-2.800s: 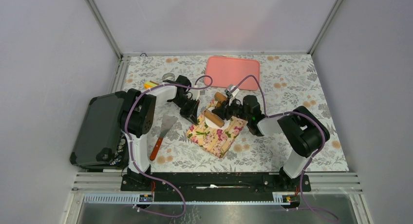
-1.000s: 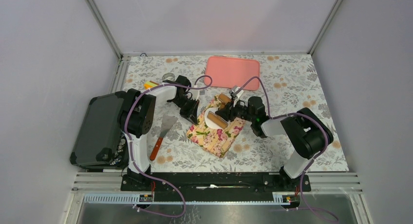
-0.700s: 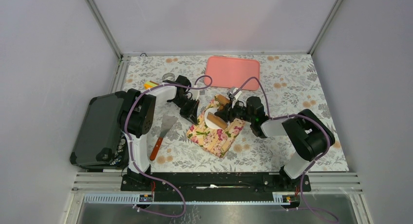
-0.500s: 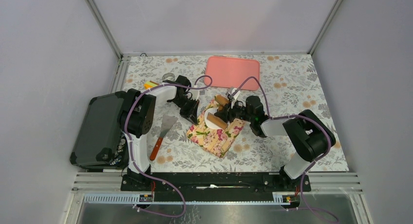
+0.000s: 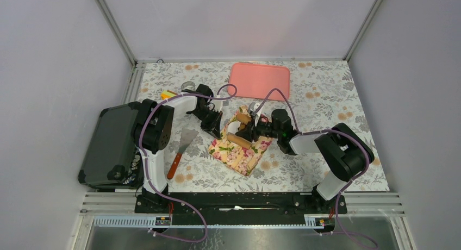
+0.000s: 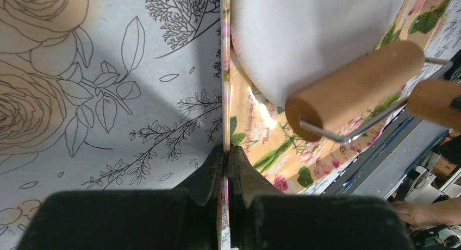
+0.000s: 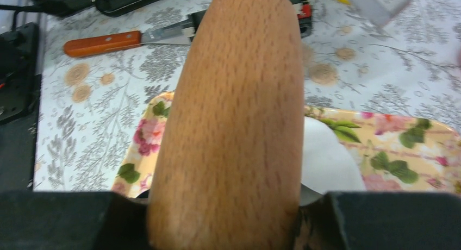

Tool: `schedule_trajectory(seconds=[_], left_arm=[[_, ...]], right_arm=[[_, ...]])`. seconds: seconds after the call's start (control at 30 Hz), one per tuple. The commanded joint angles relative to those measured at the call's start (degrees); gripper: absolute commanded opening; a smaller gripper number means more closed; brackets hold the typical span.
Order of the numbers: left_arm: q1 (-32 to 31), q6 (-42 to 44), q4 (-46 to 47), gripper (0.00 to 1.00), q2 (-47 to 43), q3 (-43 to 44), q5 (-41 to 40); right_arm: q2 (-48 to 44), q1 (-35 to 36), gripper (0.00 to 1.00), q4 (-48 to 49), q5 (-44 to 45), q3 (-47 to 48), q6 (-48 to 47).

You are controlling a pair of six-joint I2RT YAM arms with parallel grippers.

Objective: Roll out the dumpling wrappers from the dough
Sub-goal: Flatten out the dough on the work surface.

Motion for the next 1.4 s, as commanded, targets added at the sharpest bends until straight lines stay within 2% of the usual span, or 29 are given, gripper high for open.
schedule_trajectory(seconds=[0.0, 0.3, 0.43, 0.5, 0.57, 0.7, 0.93, 1.37], left_arm=[[-0.17, 2.7, 1.12, 0.0, 1.98, -2.75, -6.78], [-0.16, 2.7, 1.12, 0.0, 1.98, -2.8, -6.75], [-0.11, 2.7, 1.15, 0.0, 1.98, -2.75, -6.72], [-0.12, 2.66, 1.16, 0.0, 2.11, -2.75, -6.78], [-0.15, 2.54, 1.12, 0.0, 2.07, -2.68, -6.81], [-0.1, 2.61, 1.14, 0.0, 2.1, -2.7, -6.87], [-0.09, 2.61, 1.19, 0.0, 2.03, -2.75, -6.84], [-0.08, 2.65, 1.19, 0.0, 1.99, -2.75, -6.73]], right_arm=[[2.13, 2.17, 0.0, -11.73, -4.08, -3.53, -2.19], [-0.1, 2.4, 0.0, -12.75, -6.68, -2.81, -1.37], [-5.54, 1.4, 0.0, -7.6, -10.31, 1.57, 9.49], [-6.12, -1.1, 0.0, -1.78, -11.32, 4.36, 17.92], [-5.81, -3.21, 0.0, 1.59, -10.49, 6.86, 21.66], [-3.33, -4.96, 0.0, 3.06, -5.34, 9.04, 17.52], [6.36, -4.87, 0.0, 2.72, 3.57, 8.16, 7.16], [5.09, 1.12, 0.0, -10.81, 4.12, 2.0, -0.1]])
